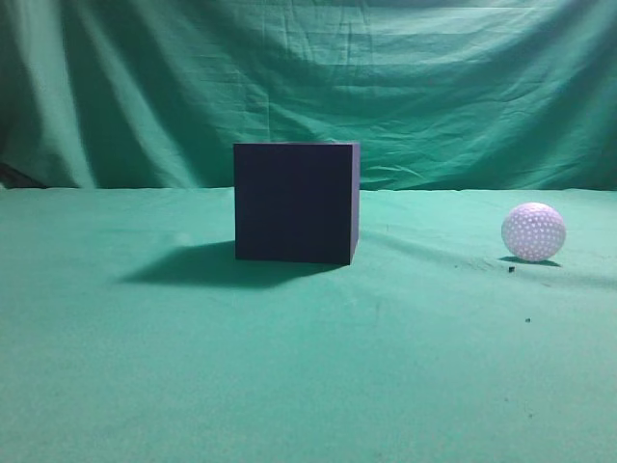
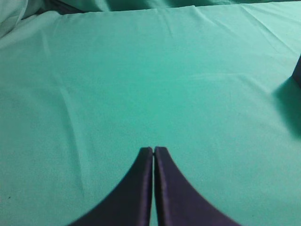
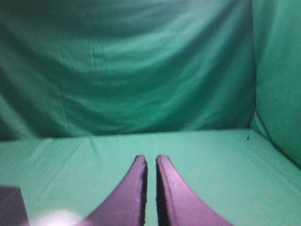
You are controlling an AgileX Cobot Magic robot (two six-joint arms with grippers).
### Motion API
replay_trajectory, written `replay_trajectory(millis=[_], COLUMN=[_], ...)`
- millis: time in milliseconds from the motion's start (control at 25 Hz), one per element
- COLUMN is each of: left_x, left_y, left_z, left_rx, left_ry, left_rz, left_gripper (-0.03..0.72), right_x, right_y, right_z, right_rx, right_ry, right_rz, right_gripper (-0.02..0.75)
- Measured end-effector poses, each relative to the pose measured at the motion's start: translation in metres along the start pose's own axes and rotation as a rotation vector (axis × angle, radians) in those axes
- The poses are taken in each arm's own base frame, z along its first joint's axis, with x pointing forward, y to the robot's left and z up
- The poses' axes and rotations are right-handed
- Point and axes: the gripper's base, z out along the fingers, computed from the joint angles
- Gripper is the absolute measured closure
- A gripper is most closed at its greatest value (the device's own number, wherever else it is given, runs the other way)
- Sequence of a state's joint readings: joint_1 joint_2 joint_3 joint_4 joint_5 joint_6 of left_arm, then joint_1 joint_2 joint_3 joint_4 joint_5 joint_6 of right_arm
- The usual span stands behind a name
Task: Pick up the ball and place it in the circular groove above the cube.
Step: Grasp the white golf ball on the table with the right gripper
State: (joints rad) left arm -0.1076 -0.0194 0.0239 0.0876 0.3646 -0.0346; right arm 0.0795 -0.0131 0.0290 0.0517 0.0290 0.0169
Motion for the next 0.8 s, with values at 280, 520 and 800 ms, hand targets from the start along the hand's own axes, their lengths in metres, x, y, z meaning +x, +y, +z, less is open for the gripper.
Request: replay_trajectory(millis=[280, 520, 800], left_x=[0.000, 0.000, 0.000], left_y=[0.000, 0.000, 0.000], left_z=[0.000, 0.000, 0.000], left_rx=[0.000, 0.000, 0.000], left_ry=[0.000, 0.000, 0.000], left_rz=[0.000, 0.000, 0.000], left_gripper=[0.688, 0.688, 0.688], right_x=[-0.016, -0.051, -0.066], right_y=[0.000, 0.004, 0.006], right_z=[-0.001, 0.009, 0.046], right_rx=[-0.005, -0.002, 0.018], right_ry=[-0.156, 0.079, 0.332], right_rz=[0.058, 0.076, 0.084], right_gripper=[0.690, 0.690, 0.690])
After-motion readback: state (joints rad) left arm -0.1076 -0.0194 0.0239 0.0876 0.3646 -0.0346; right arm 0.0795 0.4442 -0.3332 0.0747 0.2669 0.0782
